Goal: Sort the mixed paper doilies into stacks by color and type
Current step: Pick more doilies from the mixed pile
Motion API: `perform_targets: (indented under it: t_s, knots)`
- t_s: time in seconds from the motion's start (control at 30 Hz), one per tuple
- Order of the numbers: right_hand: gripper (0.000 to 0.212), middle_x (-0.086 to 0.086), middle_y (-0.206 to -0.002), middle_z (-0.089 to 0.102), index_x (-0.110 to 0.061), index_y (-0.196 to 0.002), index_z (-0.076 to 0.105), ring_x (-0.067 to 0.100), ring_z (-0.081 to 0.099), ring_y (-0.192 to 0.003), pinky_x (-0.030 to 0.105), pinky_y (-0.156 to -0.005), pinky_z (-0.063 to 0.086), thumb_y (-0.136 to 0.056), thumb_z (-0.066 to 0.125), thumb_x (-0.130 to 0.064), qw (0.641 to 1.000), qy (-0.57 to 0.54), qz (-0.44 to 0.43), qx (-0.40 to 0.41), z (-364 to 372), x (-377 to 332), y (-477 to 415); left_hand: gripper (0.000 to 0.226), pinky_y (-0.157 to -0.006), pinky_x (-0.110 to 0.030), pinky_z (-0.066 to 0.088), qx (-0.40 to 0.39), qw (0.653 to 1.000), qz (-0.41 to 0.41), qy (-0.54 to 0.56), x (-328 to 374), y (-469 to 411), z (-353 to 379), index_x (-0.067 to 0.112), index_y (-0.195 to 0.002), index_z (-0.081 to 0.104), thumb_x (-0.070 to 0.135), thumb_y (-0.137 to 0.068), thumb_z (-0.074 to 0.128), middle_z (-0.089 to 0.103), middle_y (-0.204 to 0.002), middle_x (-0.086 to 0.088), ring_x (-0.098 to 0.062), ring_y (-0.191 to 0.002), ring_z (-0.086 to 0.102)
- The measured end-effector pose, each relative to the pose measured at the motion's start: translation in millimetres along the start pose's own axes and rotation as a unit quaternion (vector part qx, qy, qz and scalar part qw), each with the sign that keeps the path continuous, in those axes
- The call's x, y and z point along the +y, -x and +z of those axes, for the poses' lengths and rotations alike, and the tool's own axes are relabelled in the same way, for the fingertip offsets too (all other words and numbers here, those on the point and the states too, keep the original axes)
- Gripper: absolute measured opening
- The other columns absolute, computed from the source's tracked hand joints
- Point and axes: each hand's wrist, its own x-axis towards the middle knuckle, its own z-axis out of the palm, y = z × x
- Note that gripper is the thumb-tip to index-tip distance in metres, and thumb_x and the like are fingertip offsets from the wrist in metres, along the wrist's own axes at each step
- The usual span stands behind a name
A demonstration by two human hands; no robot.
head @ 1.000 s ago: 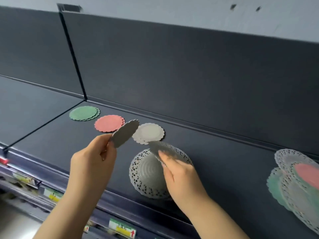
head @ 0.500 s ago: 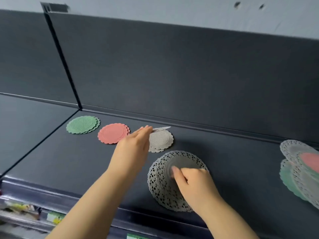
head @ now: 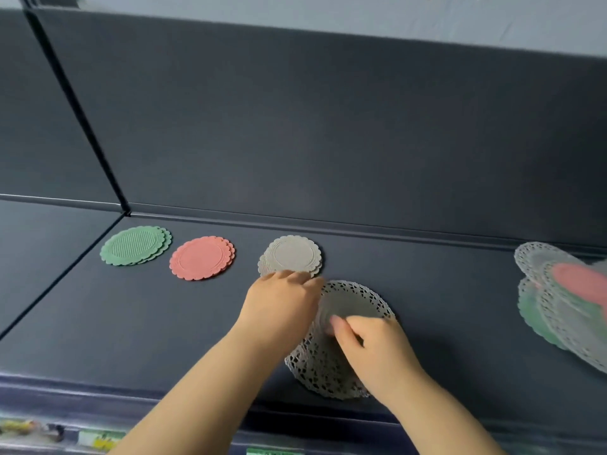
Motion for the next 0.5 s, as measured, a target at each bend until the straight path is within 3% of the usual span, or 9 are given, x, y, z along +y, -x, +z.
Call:
perform_targets:
  t_s: [0.03, 0.07, 0.13, 0.2, 0.23, 0.33, 0.5]
  knots:
    - [0.043, -0.008, -0.042, 0.046, -0.021, -0.051, 0.048, 0.013, 0.035, -0.04, 0.024, -0.043, 0.029, -0.09, 0.048, -0.04, 1.0, -0.008, -0.013, -0.012, -1, 2, 2, 0.024, -0.074, -0.028, 0.049, 0.003, 1.0, 0.009, 0.007, 8, 6, -7, 0.026, -0.108, 0.063, 0.026, -0.087, 0.052, 0.067, -0.1, 0.01, -0.018, -0.093, 0.063]
    - [0.037, -0.012, -0.049, 0.052, -0.024, -0.058, 0.053, 0.009, 0.043, -0.044, 0.023, -0.046, 0.036, -0.09, 0.048, -0.041, 0.999, -0.017, -0.026, -0.034, -3, 4, 3, 0.021, -0.067, -0.028, 0.052, 0.008, 1.0, 0.014, 0.021, 15, 12, -12, 0.024, -0.101, 0.067, 0.024, -0.081, 0.061, 0.07, -0.092, 0.009, -0.019, -0.084, 0.066]
    - [0.024, -0.014, -0.085, 0.067, -0.028, -0.092, 0.065, 0.002, 0.061, -0.077, 0.024, -0.072, 0.049, -0.09, 0.046, -0.043, 0.996, -0.013, -0.057, -0.073, -7, 9, 9, 0.023, -0.056, -0.029, 0.054, 0.027, 0.998, 0.022, 0.048, 24, 22, -16, 0.021, -0.091, 0.071, 0.02, -0.069, 0.074, 0.071, -0.082, 0.008, -0.02, -0.072, 0.067]
    - [0.028, -0.013, -0.117, 0.062, -0.028, -0.111, 0.062, 0.002, 0.052, -0.113, 0.019, -0.097, 0.041, -0.09, 0.047, -0.04, 0.994, 0.041, -0.091, -0.05, -13, 17, 14, 0.025, -0.053, -0.029, 0.054, 0.04, 0.997, 0.026, 0.055, 30, 27, -16, 0.02, -0.091, 0.071, 0.018, -0.067, 0.076, 0.071, -0.08, 0.007, -0.02, -0.07, 0.067]
    - [0.028, -0.011, -0.123, 0.059, -0.026, -0.114, 0.062, 0.002, 0.045, -0.122, 0.015, -0.102, 0.033, -0.091, 0.048, -0.036, 0.991, 0.073, -0.105, -0.033, -18, 21, 17, 0.024, -0.053, -0.03, 0.054, 0.047, 0.997, 0.028, 0.054, 35, 27, -16, 0.019, -0.092, 0.071, 0.017, -0.069, 0.074, 0.071, -0.08, 0.007, -0.021, -0.07, 0.067]
    - [0.029, -0.01, -0.125, 0.058, -0.022, -0.115, 0.062, 0.002, 0.038, -0.128, 0.007, -0.103, 0.019, -0.091, 0.048, -0.031, 0.987, 0.112, -0.112, -0.023, -37, 32, 25, 0.021, -0.054, -0.03, 0.054, 0.064, 0.996, 0.035, 0.046, 53, 24, -15, 0.019, -0.094, 0.072, 0.021, -0.076, 0.06, 0.071, -0.08, 0.006, -0.02, -0.071, 0.068]
    - [0.036, -0.015, -0.138, 0.044, -0.028, -0.125, 0.054, -0.002, 0.027, -0.133, 0.008, -0.104, 0.013, -0.092, 0.045, -0.038, 0.985, 0.131, -0.112, 0.001, -75, 69, 37, 0.031, -0.055, -0.032, 0.054, 0.074, 0.994, 0.056, 0.055, 105, 12, -8, 0.02, -0.091, 0.071, 0.028, -0.081, 0.043, 0.07, -0.078, 0.006, -0.02, -0.07, 0.067]
